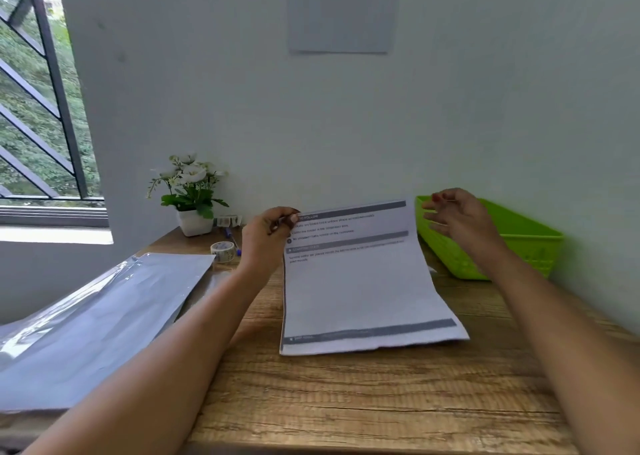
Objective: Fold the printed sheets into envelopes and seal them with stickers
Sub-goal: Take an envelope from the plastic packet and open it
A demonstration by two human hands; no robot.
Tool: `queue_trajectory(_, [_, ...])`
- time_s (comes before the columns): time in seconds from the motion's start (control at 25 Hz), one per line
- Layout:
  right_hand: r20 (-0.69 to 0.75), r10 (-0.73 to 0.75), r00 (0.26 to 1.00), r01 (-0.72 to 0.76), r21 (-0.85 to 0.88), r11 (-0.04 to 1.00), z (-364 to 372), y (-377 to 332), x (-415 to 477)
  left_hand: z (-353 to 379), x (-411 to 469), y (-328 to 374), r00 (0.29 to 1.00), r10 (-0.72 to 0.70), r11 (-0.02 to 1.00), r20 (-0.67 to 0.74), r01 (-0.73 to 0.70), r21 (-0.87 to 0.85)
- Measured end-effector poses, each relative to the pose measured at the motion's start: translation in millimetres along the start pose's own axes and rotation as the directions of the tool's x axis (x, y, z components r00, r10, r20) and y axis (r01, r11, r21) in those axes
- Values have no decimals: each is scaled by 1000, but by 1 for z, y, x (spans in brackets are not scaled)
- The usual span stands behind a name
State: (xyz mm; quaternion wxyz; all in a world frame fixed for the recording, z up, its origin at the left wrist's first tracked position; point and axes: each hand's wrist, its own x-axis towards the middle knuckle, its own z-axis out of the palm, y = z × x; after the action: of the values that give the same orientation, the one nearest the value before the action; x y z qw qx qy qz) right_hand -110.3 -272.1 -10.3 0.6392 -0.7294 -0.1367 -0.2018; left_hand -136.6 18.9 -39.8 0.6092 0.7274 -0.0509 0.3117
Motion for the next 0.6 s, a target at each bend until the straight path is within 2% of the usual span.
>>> queue_trajectory(0.04, [79, 26, 997, -30, 56, 998, 3, 2, 0, 3, -1, 0, 1000, 4, 1000, 19, -4, -5])
queue_trajectory(0.12, [204, 70, 977, -76, 25, 997, 11, 5, -1, 9, -3, 0, 999, 6, 1000, 44, -5, -30])
queue_trajectory(0.24, [283, 138, 949, -149, 20, 989, 17, 10, -4, 10, -2, -2, 1000, 13, 998, 1, -13, -55])
queue_trajectory(0.32, [255, 125, 959, -147, 69, 987, 17, 13, -3, 5, 0, -1, 999, -33, 994, 24, 35, -108])
queue_trajectory(0.48, [67, 18, 998, -26, 121, 992, 13, 21, 7, 4, 2, -1, 947, -217, 959, 236, 252, -129])
queue_trajectory(0.6, [71, -3, 997, -12, 210, 978, 11, 17, 7, 5, 3, -2, 934, -236, 933, 268, 296, -208])
